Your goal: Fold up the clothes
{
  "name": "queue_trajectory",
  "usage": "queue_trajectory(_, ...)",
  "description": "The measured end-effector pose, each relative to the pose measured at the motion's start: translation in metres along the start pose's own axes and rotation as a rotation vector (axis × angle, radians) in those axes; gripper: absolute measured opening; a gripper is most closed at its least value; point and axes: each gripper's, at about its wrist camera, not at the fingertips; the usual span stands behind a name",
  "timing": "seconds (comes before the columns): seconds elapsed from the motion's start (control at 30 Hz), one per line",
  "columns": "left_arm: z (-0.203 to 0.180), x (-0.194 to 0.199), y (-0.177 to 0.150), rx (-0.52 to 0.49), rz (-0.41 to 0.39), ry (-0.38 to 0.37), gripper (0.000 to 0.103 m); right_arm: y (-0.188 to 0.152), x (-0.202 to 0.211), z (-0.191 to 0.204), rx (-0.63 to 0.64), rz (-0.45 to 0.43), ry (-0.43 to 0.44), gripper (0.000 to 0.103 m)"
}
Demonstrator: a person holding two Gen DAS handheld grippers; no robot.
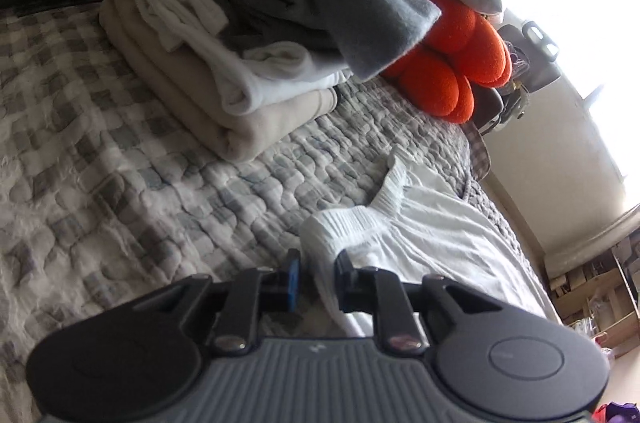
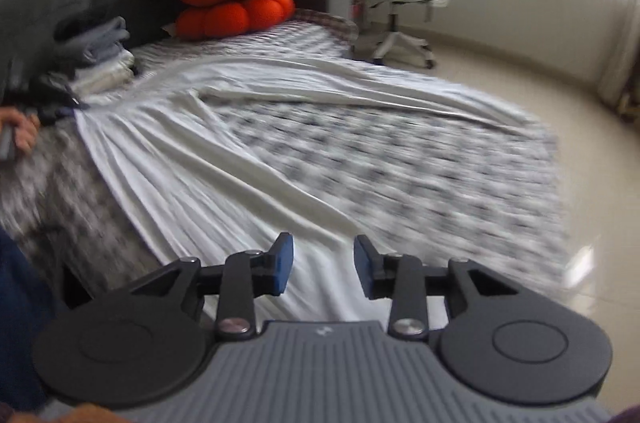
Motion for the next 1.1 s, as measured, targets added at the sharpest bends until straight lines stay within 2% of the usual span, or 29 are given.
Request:
queue_trajectory(0.07, -0.004, -0.001, -0.001, -0.011, -0.001, -0.007, 0.017, 0.001, 0.029, -0.015, 0.0, -0.027, -0.043, 0.038)
queue_trajectory(0.17, -0.005, -0.001, 0.0, -0.014, 0.005, 0.003, 0.017, 0.01, 0.076, -0.039, -0.078, -0.111, -0.084, 0.038)
queue_trajectory(0.23, -0.004, -0.001, 0.002, -0.003, 0.009, 0.004, 0.017, 0.017, 0.108, -0.055, -0.145, -0.184, -0.073, 0.038)
queue_trajectory(0.33, -0.004, 0.0, 0.005, 0.011, 0.012, 0.002, 0.017, 0.033, 0.159, -0.096, -0.361, -0.366, -0.039, 0.039)
queue_trajectory(0.4, -0.005, 0.0, 0.002, -0.001, 0.011, 0.006, 0.017, 0.041, 0.182, -0.11, -0.391, -0.417, -0.079, 0.04)
queue_trajectory(0.43, -0.005, 0.0, 0.001, -0.007, 0.011, 0.009, 0.017, 0.043, 0.187, -0.11, -0.366, -0.41, -0.103, 0.044)
queue_trajectory(0.5, -0.007, 0.0, -0.001, -0.018, 0.011, 0.013, 0.017, 0.038, 0.177, -0.097, -0.29, -0.331, -0.125, 0.05)
queue_trajectory(0.63, -0.01, 0.0, -0.004, -0.046, 0.012, 0.027, 0.017, -0.006, 0.112, -0.043, -0.054, -0.125, -0.182, 0.05)
queue_trajectory(0.67, -0.012, 0.0, -0.004, -0.055, 0.009, 0.031, 0.016, -0.019, 0.096, -0.032, -0.027, -0.094, -0.177, 0.05)
queue_trajectory(0.73, -0.013, 0.001, -0.003, -0.068, 0.005, 0.04, 0.016, -0.044, 0.067, -0.018, -0.017, -0.059, -0.152, 0.049)
queue_trajectory(0.87, -0.014, 0.003, 0.0, -0.095, -0.009, 0.048, 0.014, -0.068, 0.031, -0.006, 0.044, 0.0, -0.134, 0.049)
queue_trajectory(0.93, -0.014, 0.004, 0.001, -0.115, -0.02, 0.052, 0.013, -0.077, 0.027, -0.005, 0.076, 0.051, -0.134, 0.048)
queue_trajectory(1.1, -0.012, 0.004, -0.001, -0.143, -0.016, 0.05, 0.011, -0.086, 0.05, -0.02, 0.041, 0.103, -0.144, 0.048)
Point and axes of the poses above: each gripper's, at about its wrist camera, not at the fingertips, and x roughly against the way its jaws point, z to its left, y to its top, and after that the axes turned 15 degrees about -z, right-handed
